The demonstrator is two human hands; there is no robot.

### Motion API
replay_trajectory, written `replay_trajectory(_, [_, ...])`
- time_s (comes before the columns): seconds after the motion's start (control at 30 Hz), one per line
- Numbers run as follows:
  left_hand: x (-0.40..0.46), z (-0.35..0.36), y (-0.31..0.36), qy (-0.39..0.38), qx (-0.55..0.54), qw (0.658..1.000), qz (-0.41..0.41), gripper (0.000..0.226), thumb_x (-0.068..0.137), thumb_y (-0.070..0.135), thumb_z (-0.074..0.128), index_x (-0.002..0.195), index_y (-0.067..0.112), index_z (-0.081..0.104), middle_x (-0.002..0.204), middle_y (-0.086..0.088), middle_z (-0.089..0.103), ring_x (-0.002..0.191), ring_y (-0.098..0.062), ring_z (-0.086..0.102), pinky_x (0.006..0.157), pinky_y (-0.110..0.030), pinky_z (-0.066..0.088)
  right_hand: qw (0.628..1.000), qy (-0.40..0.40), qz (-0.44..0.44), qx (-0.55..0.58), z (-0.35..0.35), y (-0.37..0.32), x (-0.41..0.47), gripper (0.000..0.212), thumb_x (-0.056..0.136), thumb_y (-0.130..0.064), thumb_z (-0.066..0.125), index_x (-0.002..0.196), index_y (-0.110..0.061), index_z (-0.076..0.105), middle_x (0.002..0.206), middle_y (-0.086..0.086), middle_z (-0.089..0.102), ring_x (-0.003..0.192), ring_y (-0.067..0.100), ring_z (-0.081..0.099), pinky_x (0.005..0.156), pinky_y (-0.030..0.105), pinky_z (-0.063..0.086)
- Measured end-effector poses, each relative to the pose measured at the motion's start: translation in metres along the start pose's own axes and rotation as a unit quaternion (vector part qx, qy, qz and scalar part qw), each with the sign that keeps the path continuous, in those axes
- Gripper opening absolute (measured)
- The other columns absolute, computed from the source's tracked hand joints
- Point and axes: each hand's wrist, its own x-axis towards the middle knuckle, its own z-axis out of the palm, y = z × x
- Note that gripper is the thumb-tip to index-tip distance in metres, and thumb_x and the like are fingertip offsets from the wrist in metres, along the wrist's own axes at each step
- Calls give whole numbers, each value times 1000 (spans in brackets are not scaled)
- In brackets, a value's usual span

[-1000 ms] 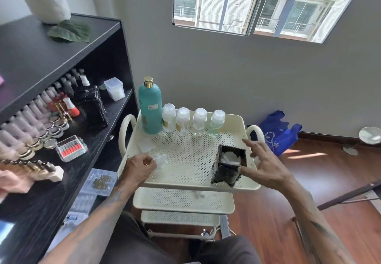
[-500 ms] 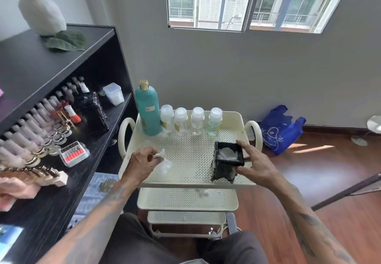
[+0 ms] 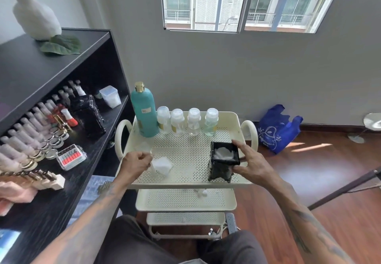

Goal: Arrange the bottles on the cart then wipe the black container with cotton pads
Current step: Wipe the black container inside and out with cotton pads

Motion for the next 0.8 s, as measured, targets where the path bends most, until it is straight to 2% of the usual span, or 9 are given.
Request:
replay_trajectory(0.1, [-2,1,1,46,18,999,-13,16,76,25,83,85,16,74,83,1,74,83,-20,71,80,-38,59,1000,0,-3,5,0,2,0,86,78,-9,73,149,-32,30,146,-5,45,94,9,65,81,21,46])
replay_trajectory(0.23, [-8,4,14,115,20,993,21,23,78,17,81,96,14,66,89,-2,68,90,-24,67,73,-31,52,1000,-1,-1,4,1,3,0,86,78,-10,73,149,-33,30,146,-5,44,90,5,65,80,20,46])
replay_trajectory(0.33, [-13,3,40,152,22,983,100,31,82,20,76,110,11,68,94,-1,70,86,-17,66,69,-22,50,1000,0,0,11,1,1,0,86,78,-10,74,149,-34,31,145,-6,45,89,4,64,76,17,45])
replay_trajectory(0.47, [-26,18,109,130,-17,959,252,26,89,22,71,111,8,71,96,0,72,81,-7,67,66,-6,51,1000,1,5,20,-1,0,0,86,76,-10,75,148,-33,33,143,-6,48,91,7,65,81,20,47])
replay_trajectory(0.57, [-41,46,153,132,1,910,394,18,89,17,71,105,8,73,92,2,72,76,-10,67,69,-17,57,999,2,10,32,-1,2,-1,87,75,-10,75,147,-34,33,143,-8,47,89,3,65,74,13,47])
replay_trajectory(0.67, [-48,82,165,138,122,844,504,11,88,17,71,98,12,74,90,-1,75,79,-17,64,76,-32,52,999,5,8,41,1,3,-1,87,75,-9,74,148,-34,33,143,-8,46,84,-3,64,66,7,46])
replay_trajectory(0.73, [-50,106,153,98,211,825,515,10,88,19,71,95,14,75,88,-1,75,80,-22,62,74,-39,50,999,8,5,45,2,4,-1,87,75,-10,75,147,-34,34,143,-7,47,84,1,67,69,10,48])
replay_trajectory(0.8, [-53,121,137,21,246,836,490,12,89,22,68,95,13,75,92,-1,74,83,-22,61,74,-43,52,999,10,6,50,1,3,0,86,74,-10,75,147,-34,35,142,-5,48,85,7,69,74,17,52])
